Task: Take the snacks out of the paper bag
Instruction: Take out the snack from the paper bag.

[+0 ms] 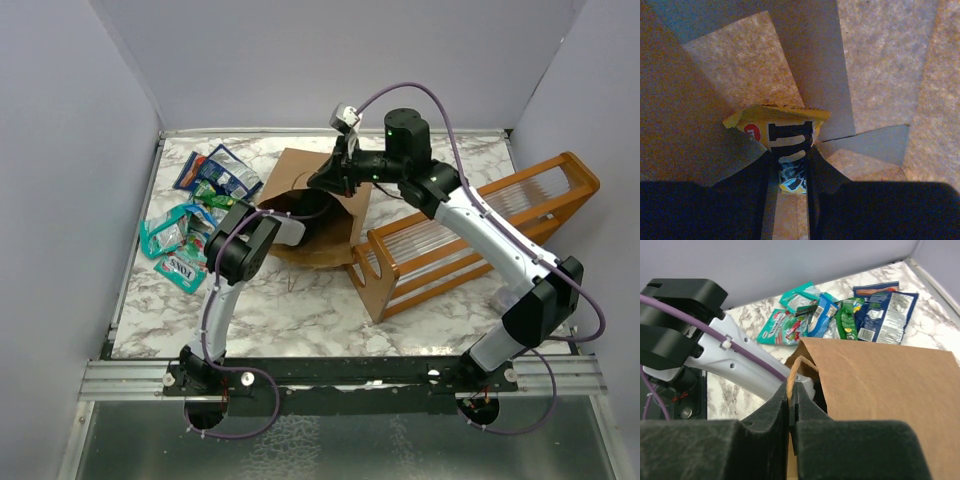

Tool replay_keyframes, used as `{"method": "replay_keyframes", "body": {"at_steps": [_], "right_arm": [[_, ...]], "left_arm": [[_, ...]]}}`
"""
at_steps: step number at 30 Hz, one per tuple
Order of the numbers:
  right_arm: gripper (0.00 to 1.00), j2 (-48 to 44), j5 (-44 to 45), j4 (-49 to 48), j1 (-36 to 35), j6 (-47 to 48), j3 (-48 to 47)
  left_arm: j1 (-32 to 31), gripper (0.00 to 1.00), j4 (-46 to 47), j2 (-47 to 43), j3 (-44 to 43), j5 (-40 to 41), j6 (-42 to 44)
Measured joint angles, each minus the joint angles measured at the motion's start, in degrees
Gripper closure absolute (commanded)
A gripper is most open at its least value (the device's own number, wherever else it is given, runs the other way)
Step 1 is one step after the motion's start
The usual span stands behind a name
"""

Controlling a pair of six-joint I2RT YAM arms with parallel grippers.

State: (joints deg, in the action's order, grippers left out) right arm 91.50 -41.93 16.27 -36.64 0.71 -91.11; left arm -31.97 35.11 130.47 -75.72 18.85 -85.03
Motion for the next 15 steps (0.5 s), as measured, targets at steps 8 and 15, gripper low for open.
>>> {"method": "replay_keyframes", "body": {"at_steps": [8, 15], "right_arm": [[0.98, -1.0, 5.9, -1.3, 0.0, -0.4, 0.2], [0.98, 0.5, 6.5, -3.2, 0.0, -1.5, 0.3]], "left_arm": [[0.0, 0.84, 2.6, -6.3, 7.9, -2.0, 0.4], [-0.3, 0.84, 4.4, -15.4, 12.1, -3.9, 2.5]]}}
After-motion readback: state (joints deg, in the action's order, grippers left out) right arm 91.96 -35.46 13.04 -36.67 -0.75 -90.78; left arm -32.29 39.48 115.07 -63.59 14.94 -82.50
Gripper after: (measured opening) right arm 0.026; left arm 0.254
